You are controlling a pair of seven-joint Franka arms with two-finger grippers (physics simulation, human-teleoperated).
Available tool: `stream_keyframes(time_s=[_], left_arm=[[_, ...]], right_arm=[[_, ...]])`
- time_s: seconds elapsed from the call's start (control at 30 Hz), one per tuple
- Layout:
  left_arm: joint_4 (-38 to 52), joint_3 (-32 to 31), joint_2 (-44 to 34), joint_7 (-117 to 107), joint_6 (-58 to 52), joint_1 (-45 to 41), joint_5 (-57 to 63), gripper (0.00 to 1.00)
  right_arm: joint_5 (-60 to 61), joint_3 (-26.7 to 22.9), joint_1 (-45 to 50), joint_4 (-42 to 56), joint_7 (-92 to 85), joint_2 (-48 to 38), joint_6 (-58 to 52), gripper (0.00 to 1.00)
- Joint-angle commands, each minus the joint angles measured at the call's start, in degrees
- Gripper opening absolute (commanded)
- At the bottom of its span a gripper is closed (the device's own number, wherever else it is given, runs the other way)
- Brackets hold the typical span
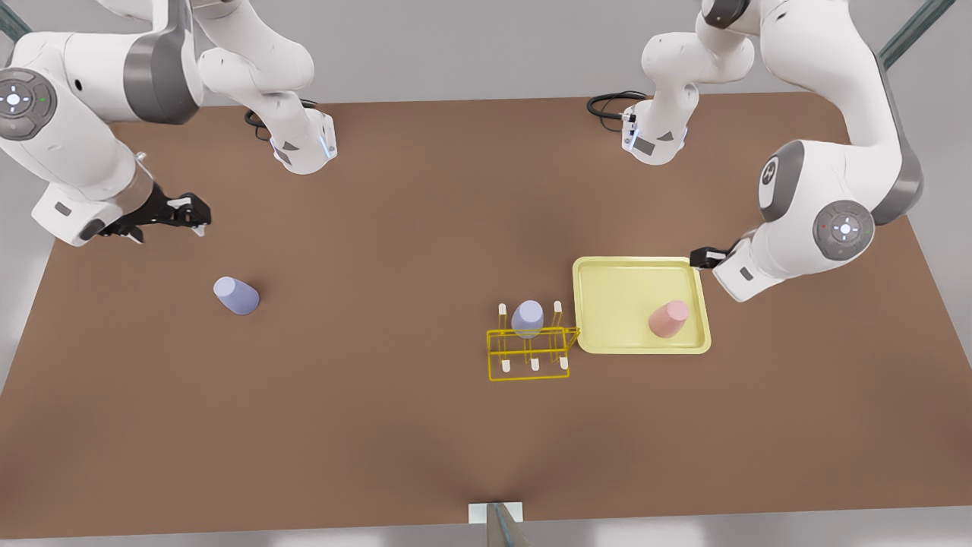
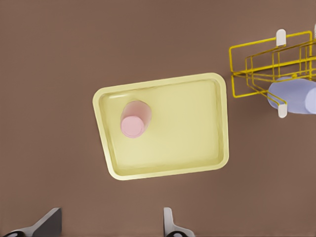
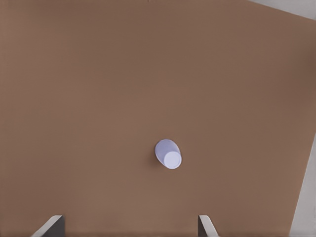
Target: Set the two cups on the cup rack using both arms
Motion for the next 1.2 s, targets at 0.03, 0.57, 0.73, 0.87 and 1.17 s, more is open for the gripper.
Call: stream_keyframes(time_s=[0.03, 0.57, 0.73, 0.87, 1.17], left_arm=[[-0.1, 0.0, 0.2, 7.5, 0.0, 0.1, 0.1, 1.0], [-21.3, -0.2, 4.6, 4.1, 39.8, 3.2, -1.7, 1.0], [-27.8, -0.2, 4.6, 4.0, 46.5, 3.1, -1.7, 1.0], [-32.1, -0.2, 5.3, 4.0, 54.2, 3.1, -1.7, 1.0], [-35.0, -0.1, 6.9, 3.8, 56.8, 3.2, -1.7, 1.0]], right_arm=[[0.0, -0.1, -0.6, -0.1, -1.3, 0.2, -0.1, 1.0], [7.1, -0.8, -14.1, -38.0, -8.9, 10.9, 54.6, 1.0], [8.2, -0.8, -15.5, -44.9, -14.0, 10.1, 60.3, 1.0], [9.1, -0.8, -16.0, -49.7, -16.8, 5.7, 61.4, 1.0], [9.2, -0.8, -16.7, -57.0, -18.9, 3.7, 66.8, 1.0]])
